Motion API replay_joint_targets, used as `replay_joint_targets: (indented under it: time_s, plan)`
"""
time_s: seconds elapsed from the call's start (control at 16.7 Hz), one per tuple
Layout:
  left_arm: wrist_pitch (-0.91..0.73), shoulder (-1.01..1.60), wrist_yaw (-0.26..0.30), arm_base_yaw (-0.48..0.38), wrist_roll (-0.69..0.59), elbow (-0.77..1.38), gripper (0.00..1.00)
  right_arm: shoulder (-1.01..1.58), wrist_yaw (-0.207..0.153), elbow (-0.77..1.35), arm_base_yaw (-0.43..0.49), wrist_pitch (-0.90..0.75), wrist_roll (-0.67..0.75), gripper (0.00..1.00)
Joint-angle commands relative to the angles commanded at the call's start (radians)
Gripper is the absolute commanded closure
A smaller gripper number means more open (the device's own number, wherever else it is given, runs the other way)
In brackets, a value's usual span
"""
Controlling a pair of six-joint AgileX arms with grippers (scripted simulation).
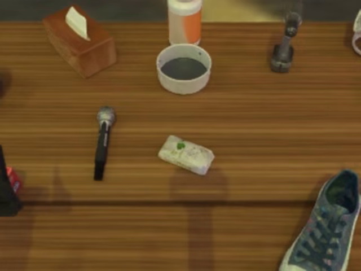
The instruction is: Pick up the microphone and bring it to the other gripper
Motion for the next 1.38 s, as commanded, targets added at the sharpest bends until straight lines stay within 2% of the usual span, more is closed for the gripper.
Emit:
replay_joint_targets:
  time_s: [0.24, 0.48, 1.38]
  plan:
    - [-0.024, 0.031, 0.001, -0.009, -0.005, 0.028, 0.0, 0.0, 0.0, 0.0, 0.0, 0.0, 0.0, 0.0]
    - [-0.152, 0.22, 0.001, -0.05, -0.035, 0.186, 0.0, 0.0, 0.0, 0.0, 0.0, 0.0, 0.0, 0.0]
    - [-0.836, 1.661, -0.009, -0.28, -0.255, 1.268, 0.0, 0.0, 0.0, 0.0, 0.0, 0.0, 0.0, 0.0]
